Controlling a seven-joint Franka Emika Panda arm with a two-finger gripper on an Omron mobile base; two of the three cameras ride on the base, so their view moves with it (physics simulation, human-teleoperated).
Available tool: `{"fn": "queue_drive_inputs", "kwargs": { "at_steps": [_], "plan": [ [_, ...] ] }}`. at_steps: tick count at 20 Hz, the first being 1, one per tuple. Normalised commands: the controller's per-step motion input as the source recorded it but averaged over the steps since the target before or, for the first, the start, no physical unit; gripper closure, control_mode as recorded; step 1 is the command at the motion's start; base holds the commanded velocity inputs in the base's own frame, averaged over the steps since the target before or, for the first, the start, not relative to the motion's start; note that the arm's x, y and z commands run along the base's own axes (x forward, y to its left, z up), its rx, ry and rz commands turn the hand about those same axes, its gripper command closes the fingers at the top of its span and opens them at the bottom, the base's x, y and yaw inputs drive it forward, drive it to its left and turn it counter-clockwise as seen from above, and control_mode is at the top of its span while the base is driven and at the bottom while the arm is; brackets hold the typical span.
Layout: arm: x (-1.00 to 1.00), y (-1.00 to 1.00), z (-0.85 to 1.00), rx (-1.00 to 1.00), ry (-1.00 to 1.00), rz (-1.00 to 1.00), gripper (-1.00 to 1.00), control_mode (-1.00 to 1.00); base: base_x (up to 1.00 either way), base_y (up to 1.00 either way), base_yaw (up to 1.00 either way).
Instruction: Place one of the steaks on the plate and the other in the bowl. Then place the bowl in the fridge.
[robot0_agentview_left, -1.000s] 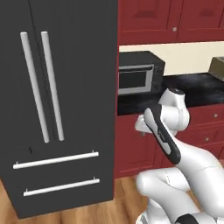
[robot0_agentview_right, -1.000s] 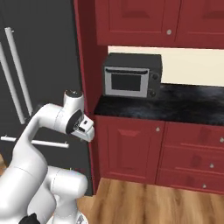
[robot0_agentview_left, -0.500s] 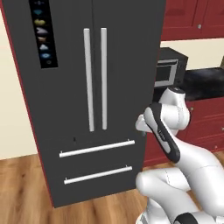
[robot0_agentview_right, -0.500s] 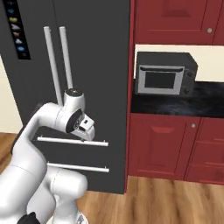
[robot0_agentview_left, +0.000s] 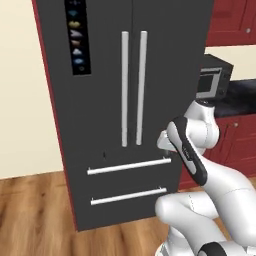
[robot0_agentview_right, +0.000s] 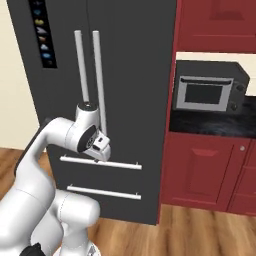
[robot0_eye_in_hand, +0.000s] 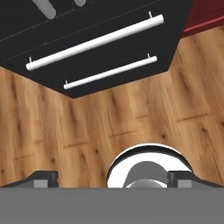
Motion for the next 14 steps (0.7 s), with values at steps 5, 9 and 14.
{"fn": "queue_drive_inputs", "kwargs": {
  "at_steps": [5,9,14],
  "plan": [
    [0.0,0.0,0.0,0.0,0.0,0.0,-1.0,1.0,-0.01,0.15,0.34],
    [0.0,0.0,0.0,0.0,0.0,0.0,-1.0,1.0,0.0,0.01,0.11],
    [0.0,0.0,0.0,0.0,0.0,0.0,-1.0,1.0,0.0,0.27,-0.13]
  ]
}}
